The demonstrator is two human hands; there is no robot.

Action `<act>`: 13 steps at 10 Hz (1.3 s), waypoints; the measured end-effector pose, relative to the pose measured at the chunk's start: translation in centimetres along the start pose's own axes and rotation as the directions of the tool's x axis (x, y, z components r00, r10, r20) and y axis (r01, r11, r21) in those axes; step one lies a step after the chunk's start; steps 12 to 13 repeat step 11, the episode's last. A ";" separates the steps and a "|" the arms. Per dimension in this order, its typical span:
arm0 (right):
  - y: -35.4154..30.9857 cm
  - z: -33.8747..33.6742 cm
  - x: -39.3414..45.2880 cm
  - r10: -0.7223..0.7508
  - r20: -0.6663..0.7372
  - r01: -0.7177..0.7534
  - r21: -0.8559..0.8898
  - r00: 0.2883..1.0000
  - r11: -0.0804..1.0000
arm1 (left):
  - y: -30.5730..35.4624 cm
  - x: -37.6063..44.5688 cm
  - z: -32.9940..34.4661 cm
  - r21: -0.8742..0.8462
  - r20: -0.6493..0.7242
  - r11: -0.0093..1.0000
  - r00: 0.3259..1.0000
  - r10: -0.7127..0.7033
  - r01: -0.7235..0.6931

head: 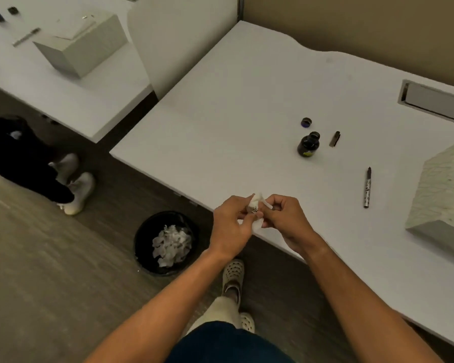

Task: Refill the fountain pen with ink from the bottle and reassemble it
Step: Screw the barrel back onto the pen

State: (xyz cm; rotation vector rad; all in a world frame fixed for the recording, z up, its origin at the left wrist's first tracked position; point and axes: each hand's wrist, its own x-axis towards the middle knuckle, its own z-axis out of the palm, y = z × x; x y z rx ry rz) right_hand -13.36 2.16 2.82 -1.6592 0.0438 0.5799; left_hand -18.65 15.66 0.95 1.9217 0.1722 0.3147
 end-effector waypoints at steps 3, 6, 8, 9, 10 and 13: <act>5.4 7.1 -5.6 0.064 0.151 -0.037 -0.173 0.986 0.984 | -2.2 -10.1 -5.5 0.125 -0.152 0.980 0.979 -0.136 0.156; 9.6 13.5 -7.9 0.136 0.091 -0.105 -0.284 0.986 0.953 | -7.8 -15.6 -9.5 0.194 -0.269 0.907 0.909 -0.317 0.374; 12.9 15.5 -5.9 0.193 -0.053 -0.199 -0.376 0.980 0.905 | -15.0 -15.0 -11.9 0.222 -0.258 0.868 0.885 -0.388 0.445; 13.6 16.6 -4.6 0.199 -0.091 -0.219 -0.371 0.976 0.902 | -18.3 -13.6 -13.0 0.239 -0.265 0.843 0.868 -0.420 0.481; 14.4 18.7 -2.9 0.211 -0.123 -0.242 -0.377 0.970 0.894 | -21.8 -10.8 -15.0 0.299 -0.211 0.805 0.858 -0.469 0.513; 14.6 19.9 -1.3 0.208 -0.158 -0.253 -0.372 0.965 0.893 | -23.5 -8.6 -16.6 0.406 -0.090 0.746 0.836 -0.541 0.527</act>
